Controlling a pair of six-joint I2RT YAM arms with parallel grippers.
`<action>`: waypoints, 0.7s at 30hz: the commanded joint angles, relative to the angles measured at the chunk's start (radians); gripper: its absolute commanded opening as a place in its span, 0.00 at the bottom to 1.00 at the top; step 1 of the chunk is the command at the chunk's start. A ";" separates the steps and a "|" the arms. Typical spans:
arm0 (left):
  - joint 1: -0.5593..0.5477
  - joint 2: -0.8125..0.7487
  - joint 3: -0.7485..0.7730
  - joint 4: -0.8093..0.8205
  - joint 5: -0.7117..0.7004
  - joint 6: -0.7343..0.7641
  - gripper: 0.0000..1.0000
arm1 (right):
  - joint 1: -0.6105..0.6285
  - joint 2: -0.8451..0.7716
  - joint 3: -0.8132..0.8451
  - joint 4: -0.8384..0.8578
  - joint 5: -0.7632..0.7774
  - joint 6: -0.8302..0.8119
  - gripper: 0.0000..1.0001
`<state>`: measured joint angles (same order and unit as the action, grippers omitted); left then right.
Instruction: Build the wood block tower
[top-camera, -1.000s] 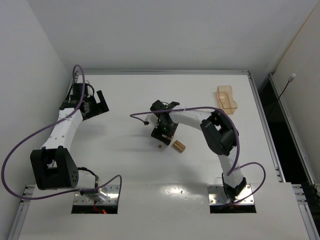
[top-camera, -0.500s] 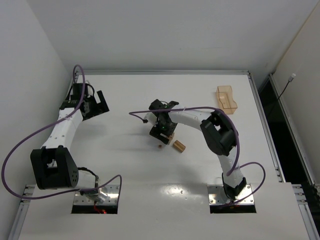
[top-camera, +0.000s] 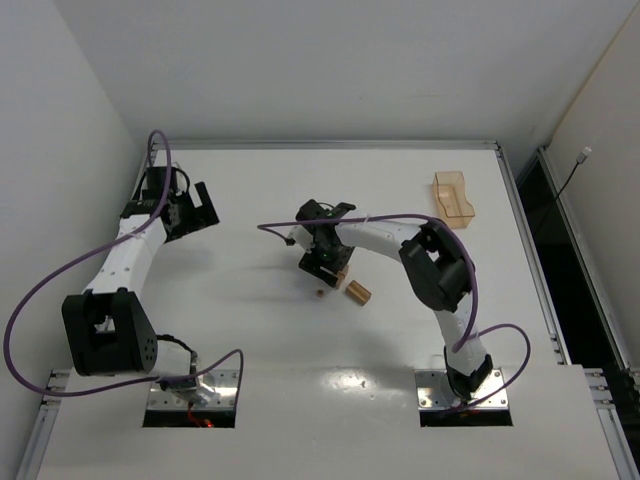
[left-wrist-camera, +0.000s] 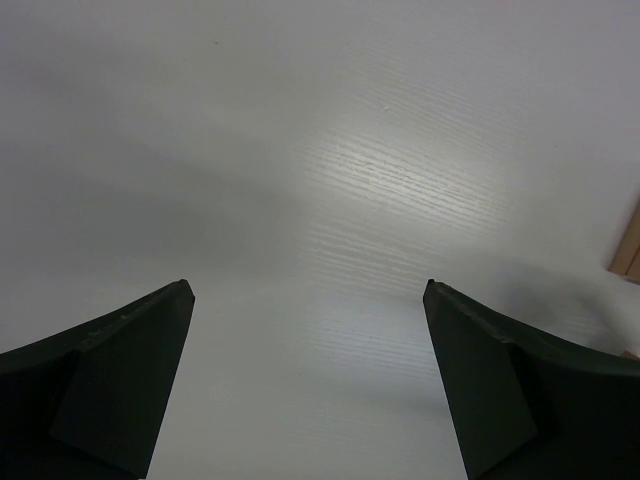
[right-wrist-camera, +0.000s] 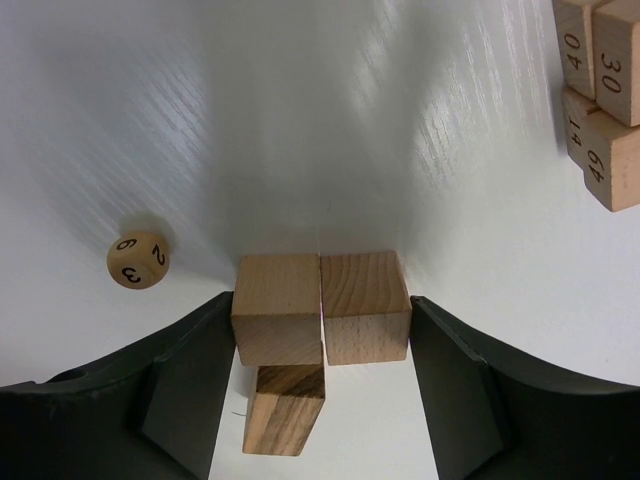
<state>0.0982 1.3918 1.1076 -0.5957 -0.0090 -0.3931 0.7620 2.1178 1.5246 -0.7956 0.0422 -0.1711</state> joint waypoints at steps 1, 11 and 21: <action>0.011 0.006 0.006 0.025 0.014 0.007 1.00 | 0.007 0.007 0.045 -0.008 0.022 0.030 0.64; 0.011 0.015 0.015 0.025 0.023 0.007 1.00 | 0.007 0.007 0.035 -0.019 0.022 0.039 0.57; 0.011 0.015 0.015 0.034 0.023 0.007 1.00 | 0.007 -0.002 0.066 -0.030 -0.005 0.021 0.18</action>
<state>0.0982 1.4105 1.1076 -0.5896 0.0025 -0.3931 0.7620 2.1277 1.5311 -0.8181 0.0513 -0.1493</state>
